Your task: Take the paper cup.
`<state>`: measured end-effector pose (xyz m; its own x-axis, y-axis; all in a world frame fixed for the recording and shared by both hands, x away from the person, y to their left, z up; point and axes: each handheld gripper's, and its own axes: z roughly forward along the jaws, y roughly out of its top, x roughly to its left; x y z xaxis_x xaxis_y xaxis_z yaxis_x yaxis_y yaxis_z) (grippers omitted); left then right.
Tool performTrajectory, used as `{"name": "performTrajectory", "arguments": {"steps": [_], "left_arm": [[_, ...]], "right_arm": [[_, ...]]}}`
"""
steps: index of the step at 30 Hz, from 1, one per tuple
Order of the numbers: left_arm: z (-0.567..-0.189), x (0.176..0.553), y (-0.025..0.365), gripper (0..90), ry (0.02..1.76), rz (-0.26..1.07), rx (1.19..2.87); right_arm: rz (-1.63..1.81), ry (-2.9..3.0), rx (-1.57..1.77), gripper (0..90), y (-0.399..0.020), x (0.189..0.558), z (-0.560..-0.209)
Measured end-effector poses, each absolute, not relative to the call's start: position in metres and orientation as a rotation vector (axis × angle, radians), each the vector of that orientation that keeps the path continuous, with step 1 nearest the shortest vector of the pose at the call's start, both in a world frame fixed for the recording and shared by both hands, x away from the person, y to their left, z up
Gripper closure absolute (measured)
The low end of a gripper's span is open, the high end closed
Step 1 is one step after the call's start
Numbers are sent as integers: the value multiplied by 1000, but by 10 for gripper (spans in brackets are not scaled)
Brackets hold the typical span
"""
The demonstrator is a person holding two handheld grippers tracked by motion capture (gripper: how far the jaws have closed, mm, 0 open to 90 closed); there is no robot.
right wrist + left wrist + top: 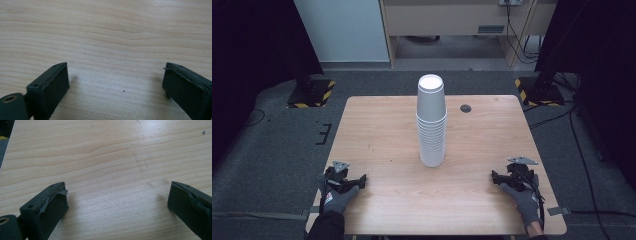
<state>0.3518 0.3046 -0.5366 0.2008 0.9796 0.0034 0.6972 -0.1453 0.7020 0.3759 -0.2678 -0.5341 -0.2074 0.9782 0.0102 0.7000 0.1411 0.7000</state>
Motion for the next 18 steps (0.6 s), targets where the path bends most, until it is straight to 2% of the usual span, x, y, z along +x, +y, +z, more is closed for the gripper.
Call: {"name": "performTrajectory", "arguments": {"steps": [8,18], "left_arm": [[-537,352,305,18,1552,639,1913],[-537,353,305,14,1548,638,1916]], "right_arm": [[996,1890,1544,124,-267,367,-511],[1168,1870,1416,127,-244,358,-480]]}}
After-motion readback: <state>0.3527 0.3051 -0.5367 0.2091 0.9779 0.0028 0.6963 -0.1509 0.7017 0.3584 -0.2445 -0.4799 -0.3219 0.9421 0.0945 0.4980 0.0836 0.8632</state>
